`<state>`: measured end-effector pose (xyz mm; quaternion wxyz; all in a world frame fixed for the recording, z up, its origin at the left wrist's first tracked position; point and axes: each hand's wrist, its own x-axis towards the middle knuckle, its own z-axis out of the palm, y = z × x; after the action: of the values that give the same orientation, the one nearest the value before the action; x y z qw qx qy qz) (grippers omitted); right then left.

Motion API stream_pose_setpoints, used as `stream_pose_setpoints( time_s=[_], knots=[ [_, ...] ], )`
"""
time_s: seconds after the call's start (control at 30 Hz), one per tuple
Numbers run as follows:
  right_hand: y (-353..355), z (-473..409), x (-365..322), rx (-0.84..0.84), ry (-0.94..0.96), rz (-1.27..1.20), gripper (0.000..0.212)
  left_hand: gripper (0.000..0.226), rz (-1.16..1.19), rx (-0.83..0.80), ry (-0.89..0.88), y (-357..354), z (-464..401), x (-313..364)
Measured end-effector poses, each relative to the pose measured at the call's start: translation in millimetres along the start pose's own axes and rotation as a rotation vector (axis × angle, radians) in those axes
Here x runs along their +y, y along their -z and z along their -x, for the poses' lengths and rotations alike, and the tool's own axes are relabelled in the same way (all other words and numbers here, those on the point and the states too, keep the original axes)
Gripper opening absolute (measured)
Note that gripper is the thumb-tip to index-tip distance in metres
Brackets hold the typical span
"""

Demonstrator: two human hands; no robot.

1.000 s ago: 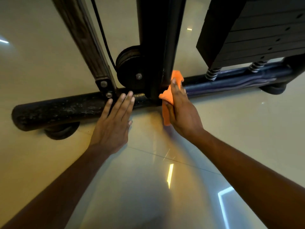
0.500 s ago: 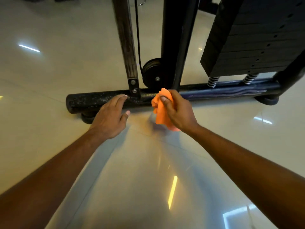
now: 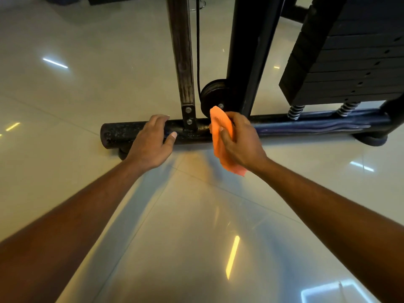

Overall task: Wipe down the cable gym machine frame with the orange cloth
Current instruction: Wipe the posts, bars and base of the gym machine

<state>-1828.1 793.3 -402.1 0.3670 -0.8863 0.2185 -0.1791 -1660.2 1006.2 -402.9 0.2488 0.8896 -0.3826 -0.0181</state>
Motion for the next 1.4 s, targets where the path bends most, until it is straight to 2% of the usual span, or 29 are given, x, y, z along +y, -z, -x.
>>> stream_pose_setpoints(
  time_s=[0.1, 0.2, 0.47, 0.57, 0.73, 0.87, 0.93, 1.0, 1.07, 1.13, 1.2, 1.33, 1.4],
  knots=[
    [-11.7, -3.6, 5.7, 0.058, 0.075, 0.100, 0.053, 0.058, 0.032, 0.008, 0.028, -12.6, -11.0, -6.4],
    [-33.3, -16.1, 16.6, 0.089, 0.252, 0.320, 0.043, 0.055, 0.050, 0.012, 0.038, -28.4, -23.1, -14.1],
    [-100.7, -30.4, 52.6, 0.178, 0.368, 0.520, 0.052, 0.041, -0.115, 0.108, -0.032, -54.3, -47.7, -46.8],
    [-115.6, -37.7, 52.4, 0.208, 0.321, 0.450, 0.053, 0.039, -0.101, 0.090, -0.105, -60.7, -54.3, -53.9],
    [-134.1, -44.6, 34.6, 0.375, 0.180, 0.249, 0.043, 0.033, -0.124, 0.103, -0.138, -70.9, -67.7, -51.8],
    [-149.9, -46.9, 6.8, 0.463, 0.049, 0.016, 0.038, 0.032, -0.026, 0.152, -0.043, -77.3, -76.0, -44.7],
    [-155.6, -43.7, 5.6, 0.434, 0.037, 0.044, 0.042, 0.033, 0.019, 0.149, 0.022, -77.5, -80.4, -41.0],
    [-147.3, -39.9, 30.0, 0.360, 0.184, 0.236, 0.048, 0.033, 0.030, 0.127, 0.018, -75.1, -82.0, -40.7],
    [-122.8, -41.6, 68.5, 0.262, 0.421, 0.483, 0.061, 0.032, 0.006, 0.103, -0.054, -71.5, -79.7, -43.9],
    [-104.9, -44.5, 90.7, 0.198, 0.534, 0.611, 0.068, 0.033, -0.031, 0.076, -0.119, -67.2, -77.4, -49.9],
    [-107.9, -43.8, 85.7, 0.223, 0.486, 0.569, 0.066, 0.036, -0.061, 0.053, -0.150, -65.3, -75.0, -53.8],
    [-145.2, -41.2, 25.6, 0.353, 0.175, 0.232, 0.049, 0.041, -0.077, 0.044, -0.129, -67.9, -75.4, -51.0],
    [-148.2, -41.2, 16.5, 0.345, 0.123, 0.180, 0.049, 0.041, -0.083, 0.036, -0.122, -68.2, -75.8, -50.5]
  ],
)
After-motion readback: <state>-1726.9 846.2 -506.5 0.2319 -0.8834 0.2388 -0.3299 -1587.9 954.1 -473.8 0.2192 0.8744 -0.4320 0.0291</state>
